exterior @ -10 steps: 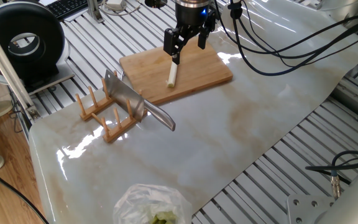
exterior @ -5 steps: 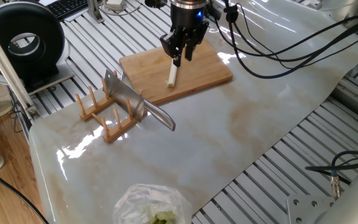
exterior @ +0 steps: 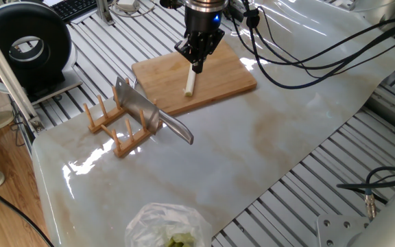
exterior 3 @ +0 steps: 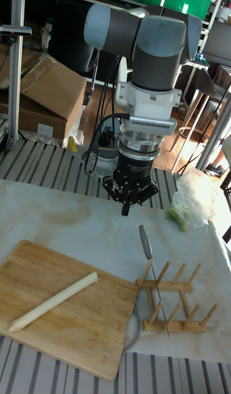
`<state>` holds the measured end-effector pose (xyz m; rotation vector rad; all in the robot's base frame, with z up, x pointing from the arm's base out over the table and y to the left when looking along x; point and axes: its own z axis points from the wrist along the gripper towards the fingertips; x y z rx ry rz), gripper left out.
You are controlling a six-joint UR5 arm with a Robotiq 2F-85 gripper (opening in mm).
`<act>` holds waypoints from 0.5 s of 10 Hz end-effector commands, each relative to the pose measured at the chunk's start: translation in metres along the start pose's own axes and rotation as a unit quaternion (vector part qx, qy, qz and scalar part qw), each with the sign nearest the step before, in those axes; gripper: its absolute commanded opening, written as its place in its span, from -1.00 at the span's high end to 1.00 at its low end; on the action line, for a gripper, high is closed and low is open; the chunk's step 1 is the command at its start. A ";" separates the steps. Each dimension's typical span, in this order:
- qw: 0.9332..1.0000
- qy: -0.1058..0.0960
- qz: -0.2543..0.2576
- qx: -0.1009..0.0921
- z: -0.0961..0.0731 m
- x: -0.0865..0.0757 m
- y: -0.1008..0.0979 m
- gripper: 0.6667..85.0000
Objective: Chop the scallions
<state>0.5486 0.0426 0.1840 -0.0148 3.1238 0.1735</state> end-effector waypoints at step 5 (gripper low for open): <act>0.998 0.026 -0.017 -0.048 0.012 0.014 0.030 0.98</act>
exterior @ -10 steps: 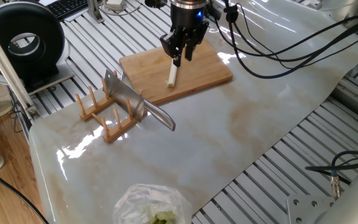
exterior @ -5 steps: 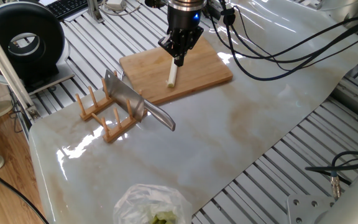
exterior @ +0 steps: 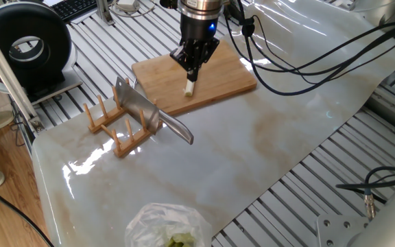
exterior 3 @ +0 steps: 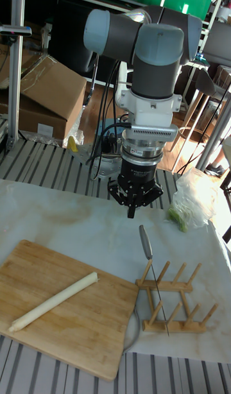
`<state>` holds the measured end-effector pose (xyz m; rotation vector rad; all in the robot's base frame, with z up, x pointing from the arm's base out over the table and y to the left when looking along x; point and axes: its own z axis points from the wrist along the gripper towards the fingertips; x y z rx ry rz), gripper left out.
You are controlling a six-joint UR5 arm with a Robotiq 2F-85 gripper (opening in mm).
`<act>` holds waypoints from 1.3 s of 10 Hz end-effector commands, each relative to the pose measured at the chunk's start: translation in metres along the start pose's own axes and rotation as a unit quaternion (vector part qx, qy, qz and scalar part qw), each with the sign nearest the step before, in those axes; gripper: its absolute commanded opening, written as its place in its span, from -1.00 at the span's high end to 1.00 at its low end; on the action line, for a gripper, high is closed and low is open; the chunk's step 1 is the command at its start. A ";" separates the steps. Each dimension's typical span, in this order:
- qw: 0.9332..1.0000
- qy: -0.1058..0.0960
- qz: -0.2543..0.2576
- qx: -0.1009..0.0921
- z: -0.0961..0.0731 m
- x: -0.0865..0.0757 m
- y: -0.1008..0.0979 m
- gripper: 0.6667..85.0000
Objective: Chop the scallions
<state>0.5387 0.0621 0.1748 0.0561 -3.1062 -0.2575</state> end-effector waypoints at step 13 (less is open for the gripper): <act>0.997 0.037 -0.026 -0.065 -0.001 0.020 0.034 0.98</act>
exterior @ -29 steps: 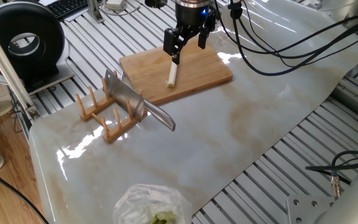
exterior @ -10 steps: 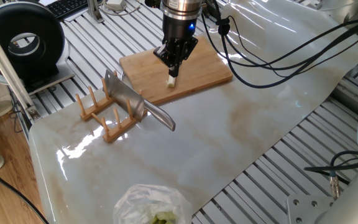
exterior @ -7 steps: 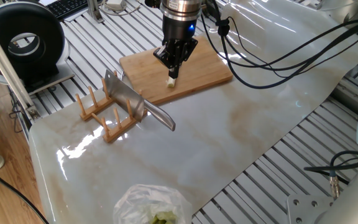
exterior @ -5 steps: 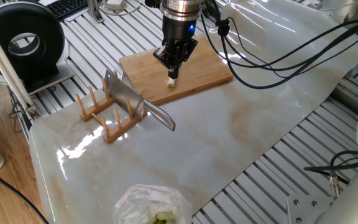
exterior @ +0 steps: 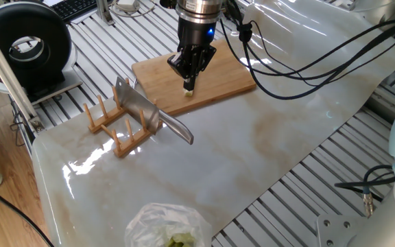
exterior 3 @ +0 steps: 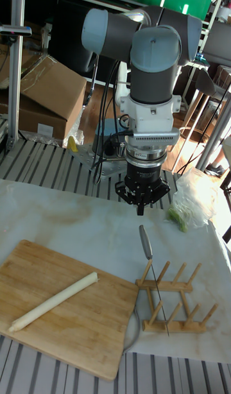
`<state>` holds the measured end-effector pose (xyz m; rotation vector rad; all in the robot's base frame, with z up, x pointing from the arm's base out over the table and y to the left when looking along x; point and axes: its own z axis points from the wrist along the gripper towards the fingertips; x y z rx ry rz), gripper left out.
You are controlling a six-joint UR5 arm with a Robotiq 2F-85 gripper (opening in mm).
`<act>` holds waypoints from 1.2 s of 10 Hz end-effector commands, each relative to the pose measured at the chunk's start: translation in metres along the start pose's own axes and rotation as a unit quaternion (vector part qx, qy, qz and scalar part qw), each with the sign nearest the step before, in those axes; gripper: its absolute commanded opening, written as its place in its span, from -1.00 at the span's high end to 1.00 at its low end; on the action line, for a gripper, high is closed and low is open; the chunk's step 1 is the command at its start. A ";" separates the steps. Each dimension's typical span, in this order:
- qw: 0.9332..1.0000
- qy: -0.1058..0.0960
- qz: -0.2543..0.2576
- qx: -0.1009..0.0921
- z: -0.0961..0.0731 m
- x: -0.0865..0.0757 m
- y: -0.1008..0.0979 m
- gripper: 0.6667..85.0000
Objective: Chop the scallions
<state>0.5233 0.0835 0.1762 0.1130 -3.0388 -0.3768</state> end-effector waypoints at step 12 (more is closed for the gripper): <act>1.000 -0.002 0.004 -0.016 -0.002 -0.051 0.010 0.98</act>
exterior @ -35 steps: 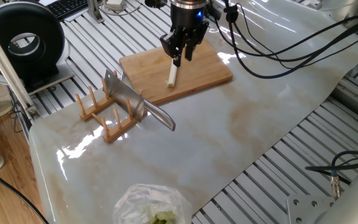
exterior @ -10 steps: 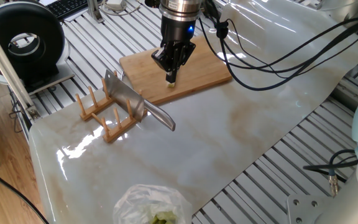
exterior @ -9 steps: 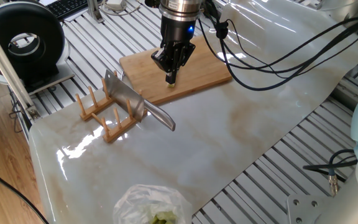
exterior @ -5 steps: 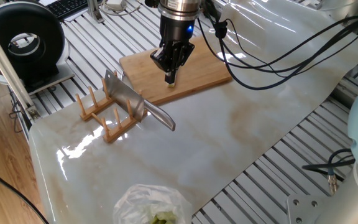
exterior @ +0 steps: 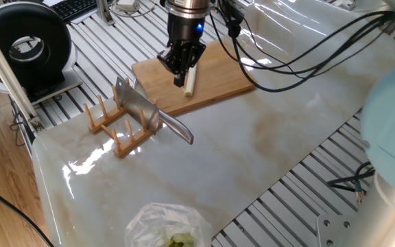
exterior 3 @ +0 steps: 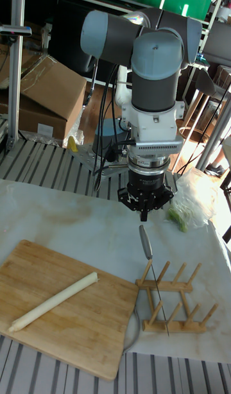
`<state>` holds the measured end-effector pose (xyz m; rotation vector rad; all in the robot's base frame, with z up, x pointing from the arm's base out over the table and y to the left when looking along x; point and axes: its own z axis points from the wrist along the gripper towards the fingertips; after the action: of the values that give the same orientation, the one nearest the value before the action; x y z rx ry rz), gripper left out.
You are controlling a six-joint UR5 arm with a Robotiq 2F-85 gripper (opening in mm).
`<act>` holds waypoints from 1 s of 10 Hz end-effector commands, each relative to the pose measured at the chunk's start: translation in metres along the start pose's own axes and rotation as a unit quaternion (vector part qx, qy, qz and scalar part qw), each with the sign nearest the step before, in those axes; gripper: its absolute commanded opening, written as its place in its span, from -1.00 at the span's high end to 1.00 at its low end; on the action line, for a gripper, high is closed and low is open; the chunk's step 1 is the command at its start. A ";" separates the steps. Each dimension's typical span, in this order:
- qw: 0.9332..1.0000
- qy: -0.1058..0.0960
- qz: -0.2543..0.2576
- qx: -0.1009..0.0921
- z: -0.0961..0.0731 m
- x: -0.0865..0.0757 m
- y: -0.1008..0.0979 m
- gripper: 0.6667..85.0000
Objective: Chop the scallions
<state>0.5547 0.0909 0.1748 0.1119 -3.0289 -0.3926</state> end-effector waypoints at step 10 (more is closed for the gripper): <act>0.999 -0.027 0.021 -0.019 0.020 -0.070 0.018 0.98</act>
<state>0.6219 0.1057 0.1556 0.0520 -3.1016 -0.3873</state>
